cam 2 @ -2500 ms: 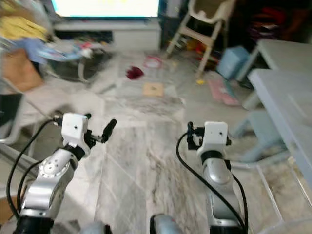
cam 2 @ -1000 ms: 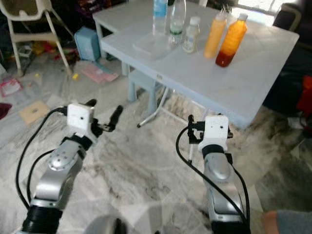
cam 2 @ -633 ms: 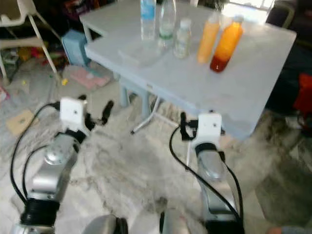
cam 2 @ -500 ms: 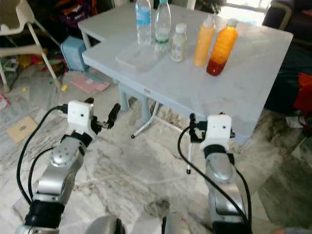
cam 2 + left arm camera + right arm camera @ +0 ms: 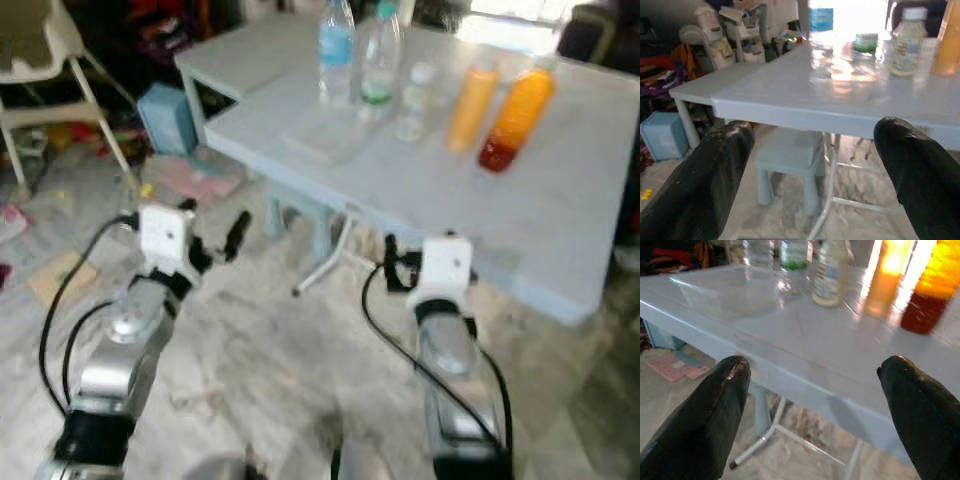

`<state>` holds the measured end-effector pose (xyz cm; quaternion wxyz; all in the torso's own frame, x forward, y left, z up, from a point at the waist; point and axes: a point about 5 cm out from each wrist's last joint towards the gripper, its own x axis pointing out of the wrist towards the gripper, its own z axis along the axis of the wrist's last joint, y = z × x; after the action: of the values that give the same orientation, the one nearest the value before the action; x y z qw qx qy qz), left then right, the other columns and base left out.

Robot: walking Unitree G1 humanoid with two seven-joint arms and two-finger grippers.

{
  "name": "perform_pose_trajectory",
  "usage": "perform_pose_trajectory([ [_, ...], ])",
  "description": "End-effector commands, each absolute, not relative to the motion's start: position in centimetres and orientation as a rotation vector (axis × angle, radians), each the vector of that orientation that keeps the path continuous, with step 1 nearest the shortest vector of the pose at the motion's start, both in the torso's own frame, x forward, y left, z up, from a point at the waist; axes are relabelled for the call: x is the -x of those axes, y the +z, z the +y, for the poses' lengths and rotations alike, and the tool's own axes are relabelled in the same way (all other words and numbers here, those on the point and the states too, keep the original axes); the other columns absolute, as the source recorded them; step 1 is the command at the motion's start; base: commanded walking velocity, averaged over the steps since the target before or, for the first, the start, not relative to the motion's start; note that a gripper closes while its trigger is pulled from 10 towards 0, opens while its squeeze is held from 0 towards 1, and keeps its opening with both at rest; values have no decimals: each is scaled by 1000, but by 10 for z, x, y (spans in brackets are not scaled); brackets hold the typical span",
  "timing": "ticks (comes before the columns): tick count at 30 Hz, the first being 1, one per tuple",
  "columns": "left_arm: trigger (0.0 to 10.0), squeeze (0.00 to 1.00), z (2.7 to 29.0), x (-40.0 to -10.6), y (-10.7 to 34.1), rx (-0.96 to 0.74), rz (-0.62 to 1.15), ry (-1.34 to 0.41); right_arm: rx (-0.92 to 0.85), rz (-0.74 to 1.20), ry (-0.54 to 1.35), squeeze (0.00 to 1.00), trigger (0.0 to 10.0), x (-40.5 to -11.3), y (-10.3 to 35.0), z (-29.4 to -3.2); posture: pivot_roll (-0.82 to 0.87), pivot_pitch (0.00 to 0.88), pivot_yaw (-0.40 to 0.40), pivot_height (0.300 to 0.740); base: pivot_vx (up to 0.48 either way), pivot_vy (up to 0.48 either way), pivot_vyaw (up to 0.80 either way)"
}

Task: Restocking fridge

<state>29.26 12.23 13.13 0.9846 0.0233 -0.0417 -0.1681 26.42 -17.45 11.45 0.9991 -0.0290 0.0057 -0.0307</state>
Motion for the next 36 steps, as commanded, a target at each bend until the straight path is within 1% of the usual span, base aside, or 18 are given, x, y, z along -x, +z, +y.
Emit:
perform_pose_trajectory([
  [1, 10000, 0, 128, -292, 132, -47, -81, -329, 42, -11, -44, 0, 10000, -266, 120, -167, -45, 69, 6, 740, 472, 0, 0],
  [7, 10000, 0, 127, -292, 133, -55, -89, -336, 53, -14, -52, 0, 10000, -266, 120, -168, -42, 70, 5, 740, 475, 0, 0],
  [15, 10000, 0, 125, -290, 139, 1, -123, -357, 52, -37, -72, 0, 10000, -268, 123, -170, -41, 69, 4, 740, 474, 0, 0],
  [18, 10000, 0, 122, -290, 142, 9, -131, -365, 58, -51, -92, 0, 10000, -268, 126, -173, -41, 74, 4, 740, 277, 0, 0],
  [24, 10000, 0, 122, -290, 142, 9, -129, -368, 68, -58, -104, 0, 10000, -268, 127, -175, -41, 76, 5, 740, 0, 0, 0],
  [25, 10000, 0, 122, -290, 141, 11, -129, -370, 122, -68, -113, 0, 10000, -268, 129, -175, -41, 76, 5, 740, 0, 0, 0],
  [28, 10000, 0, 123, -290, 142, 15, -130, -370, 141, -77, -143, 0, 10000, -268, 131, -177, -38, 77, 5, 740, 0, 0, 0],
  [29, 10000, 0, 124, -289, 142, 17, -129, -368, 125, -73, -178, 0, 10000, -269, 131, -180, -36, 79, 5, 740, 0, 0, 0],
  [36, 10000, 0, 125, -290, 141, 13, -125, -364, 73, -66, -199, 0, 10000, -270, 130, -183, -35, 84, 7, 740, 0, 0, 0],
])
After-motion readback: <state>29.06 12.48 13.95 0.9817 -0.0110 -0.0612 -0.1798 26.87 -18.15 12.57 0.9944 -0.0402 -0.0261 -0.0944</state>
